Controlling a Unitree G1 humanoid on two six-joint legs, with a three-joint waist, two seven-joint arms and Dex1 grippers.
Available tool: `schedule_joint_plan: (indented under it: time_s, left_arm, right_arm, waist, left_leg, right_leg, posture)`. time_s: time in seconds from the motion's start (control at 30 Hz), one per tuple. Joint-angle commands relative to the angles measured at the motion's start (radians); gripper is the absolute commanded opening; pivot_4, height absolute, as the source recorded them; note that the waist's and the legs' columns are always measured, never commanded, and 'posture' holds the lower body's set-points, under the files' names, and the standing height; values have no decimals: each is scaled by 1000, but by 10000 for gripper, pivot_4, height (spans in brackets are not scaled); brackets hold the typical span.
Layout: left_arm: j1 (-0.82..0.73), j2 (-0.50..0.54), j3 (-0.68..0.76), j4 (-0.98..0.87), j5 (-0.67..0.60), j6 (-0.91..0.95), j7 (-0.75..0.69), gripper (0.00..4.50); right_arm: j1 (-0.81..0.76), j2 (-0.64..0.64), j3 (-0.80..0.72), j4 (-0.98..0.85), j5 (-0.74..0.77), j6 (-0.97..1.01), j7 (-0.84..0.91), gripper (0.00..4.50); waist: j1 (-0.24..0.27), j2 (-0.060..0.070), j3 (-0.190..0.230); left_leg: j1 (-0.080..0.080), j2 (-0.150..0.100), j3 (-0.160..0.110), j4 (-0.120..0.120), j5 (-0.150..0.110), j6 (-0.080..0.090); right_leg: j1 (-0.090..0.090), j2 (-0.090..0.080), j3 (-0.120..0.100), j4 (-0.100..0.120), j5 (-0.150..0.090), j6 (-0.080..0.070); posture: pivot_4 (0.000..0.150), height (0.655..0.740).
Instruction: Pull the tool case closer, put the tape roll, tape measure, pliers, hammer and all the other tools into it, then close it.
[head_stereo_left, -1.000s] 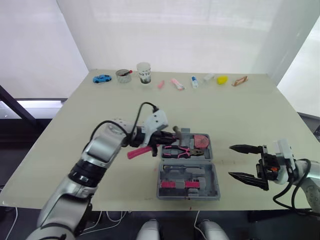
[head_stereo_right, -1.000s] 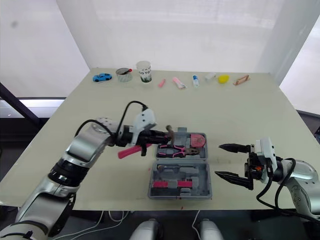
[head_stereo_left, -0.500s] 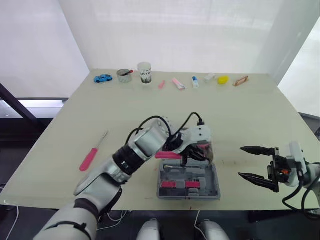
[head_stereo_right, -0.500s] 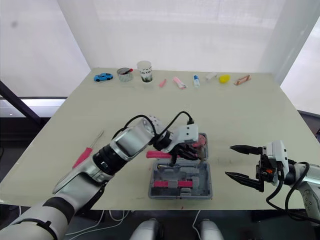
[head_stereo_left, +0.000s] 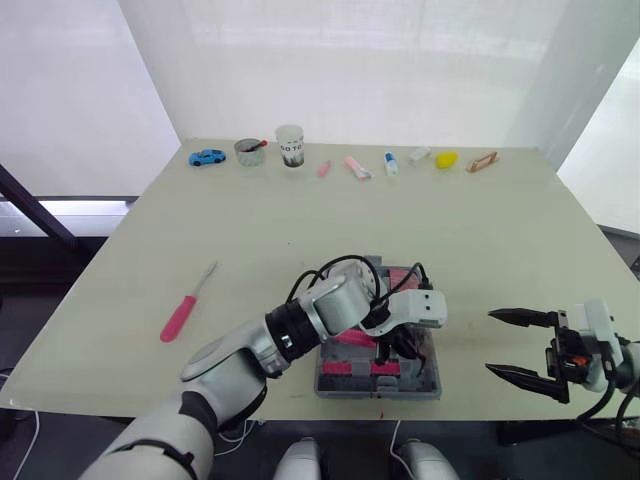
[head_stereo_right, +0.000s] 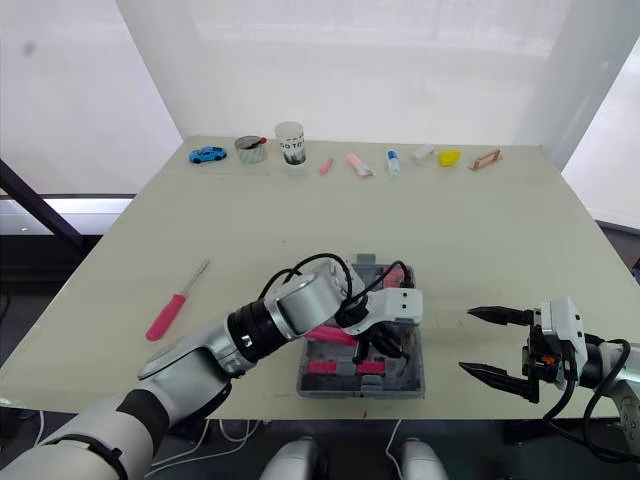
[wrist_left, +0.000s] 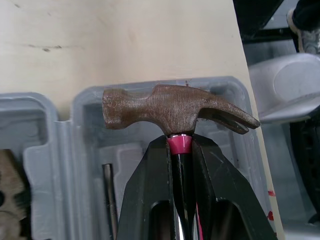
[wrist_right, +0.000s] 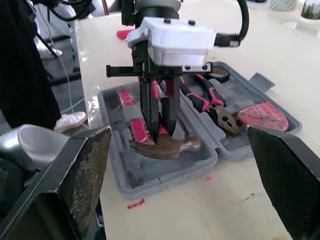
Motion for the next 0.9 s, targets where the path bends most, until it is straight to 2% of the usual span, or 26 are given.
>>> schedule_joint_plan:
  time_s: [0.03, 0.33, 0.7, 0.73, 0.8, 0.9]
  left_arm:
    - [-30, -39, 3, 24, 17, -12, 15, 1373]
    - [-35, -73, -52, 95, 73, -60, 4, 1373]
    - [-19, -107, -24, 143, 83, -37, 16, 1373]
    - [-19, -110, -20, 147, 83, -32, 22, 11244]
    - [-20, -115, -15, 154, 90, -32, 36, 18286]
    - [-20, -120, -8, 156, 89, -25, 40, 32498]
  right_arm:
    - [-1, -9, -39, -15, 11, -20, 0, 45000]
    - [-6, -3, -30, -24, 7, -30, -16, 45000]
    - [-3, -7, -16, -18, -20, -59, -12, 45000]
    - [-2, -7, -17, -16, -22, -61, -11, 45000]
    - [-1, -7, -19, -15, -22, -62, -10, 45000]
    - [-3, -6, -19, -14, -23, -62, -10, 45000]
  waist:
    - [0, 0, 0]
    - [1, 0, 0]
    - [4, 1, -1]
    - [4, 1, -1]
    - [3, 1, -1]
    - [2, 2, -1]
  left_leg:
    - [0, 0, -1, 0, 0, 0]
    - [-1, -1, -3, 0, 0, 0]
    - [-3, -5, -5, 2, 0, 0]
    - [-4, -5, -5, 2, 0, 0]
    - [-4, -5, -5, 3, 0, 0]
    - [-4, -5, -5, 3, 0, 0]
  right_leg:
    - [0, 0, 0, 0, 0, 0]
    - [0, 0, 0, 0, 0, 0]
    - [1, 0, 2, 0, -1, 1]
    - [1, 0, 2, 0, -1, 1]
    - [1, 0, 2, 0, -1, 1]
    - [1, 0, 2, 0, -1, 1]
  posture:
    - [1500, 7400]
    - [1500, 7400]
    - [1500, 7400]
    - [1500, 7400]
    - [1500, 7400]
    - [1500, 7400]
